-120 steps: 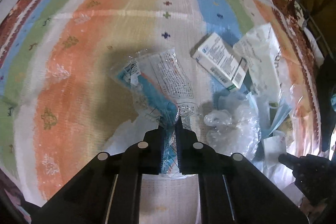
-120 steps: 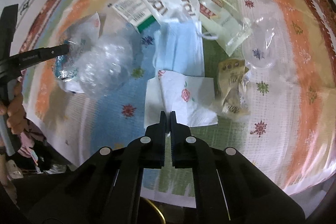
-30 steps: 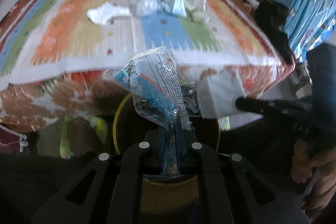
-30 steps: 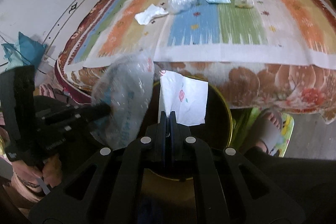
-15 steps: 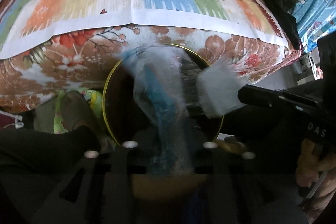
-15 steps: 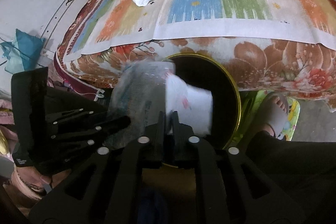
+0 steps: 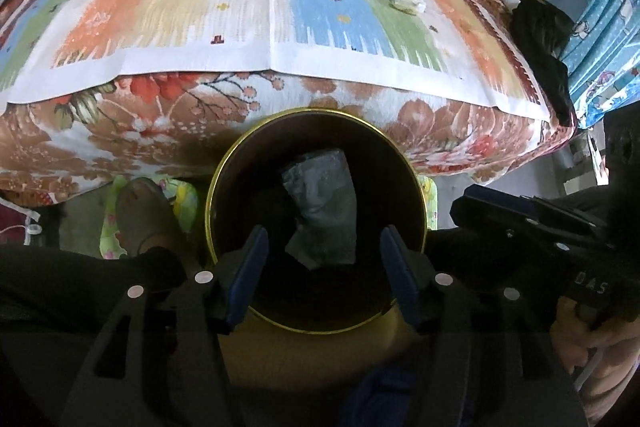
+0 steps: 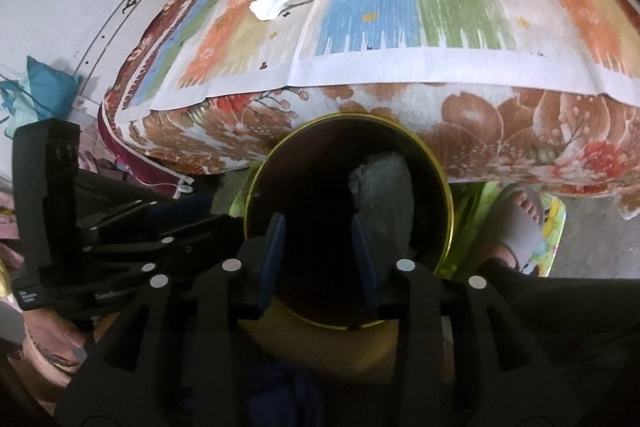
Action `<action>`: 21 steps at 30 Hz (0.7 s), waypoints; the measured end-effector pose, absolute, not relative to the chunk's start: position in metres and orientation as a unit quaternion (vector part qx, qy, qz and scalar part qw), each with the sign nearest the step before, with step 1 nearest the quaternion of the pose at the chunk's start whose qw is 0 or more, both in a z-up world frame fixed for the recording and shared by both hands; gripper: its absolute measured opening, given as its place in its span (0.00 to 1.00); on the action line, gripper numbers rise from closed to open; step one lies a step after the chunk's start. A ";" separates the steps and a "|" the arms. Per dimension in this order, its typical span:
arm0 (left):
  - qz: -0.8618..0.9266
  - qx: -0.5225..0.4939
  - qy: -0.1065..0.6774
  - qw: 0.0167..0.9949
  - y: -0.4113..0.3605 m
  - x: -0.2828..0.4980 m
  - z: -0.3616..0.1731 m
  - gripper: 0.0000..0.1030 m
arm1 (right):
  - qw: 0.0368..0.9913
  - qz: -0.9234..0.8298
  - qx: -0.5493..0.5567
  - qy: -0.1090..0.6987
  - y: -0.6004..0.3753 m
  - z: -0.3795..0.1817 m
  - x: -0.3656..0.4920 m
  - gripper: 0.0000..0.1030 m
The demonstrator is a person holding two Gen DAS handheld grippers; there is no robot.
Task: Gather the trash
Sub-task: 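Open both grippers over the black bin to drop the bag and tissue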
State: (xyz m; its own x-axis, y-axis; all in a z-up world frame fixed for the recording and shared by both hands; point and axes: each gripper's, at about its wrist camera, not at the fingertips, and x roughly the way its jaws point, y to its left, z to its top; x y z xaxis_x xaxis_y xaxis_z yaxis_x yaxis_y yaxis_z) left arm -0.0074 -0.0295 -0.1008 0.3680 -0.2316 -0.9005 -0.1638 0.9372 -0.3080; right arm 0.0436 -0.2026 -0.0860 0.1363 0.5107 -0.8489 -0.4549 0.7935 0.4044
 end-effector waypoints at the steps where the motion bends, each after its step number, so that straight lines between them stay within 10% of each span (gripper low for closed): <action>1: -0.023 -0.179 0.561 0.808 -0.028 -0.007 -0.100 0.57 | 0.754 0.320 0.023 0.573 -0.202 -0.086 0.044 0.33; 21: 0.002 -0.136 0.518 0.845 0.003 0.042 -0.042 0.68 | 0.782 0.306 0.001 0.543 -0.199 -0.050 0.089 0.47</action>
State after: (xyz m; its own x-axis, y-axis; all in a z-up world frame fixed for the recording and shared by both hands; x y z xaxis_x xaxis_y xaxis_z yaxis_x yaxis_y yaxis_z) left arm 0.0417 0.0025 -0.0422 0.4643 -0.1377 -0.8749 -0.1440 0.9630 -0.2280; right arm 0.0892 -0.1992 -0.0498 0.2220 0.4794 -0.8491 -0.4774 0.8127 0.3340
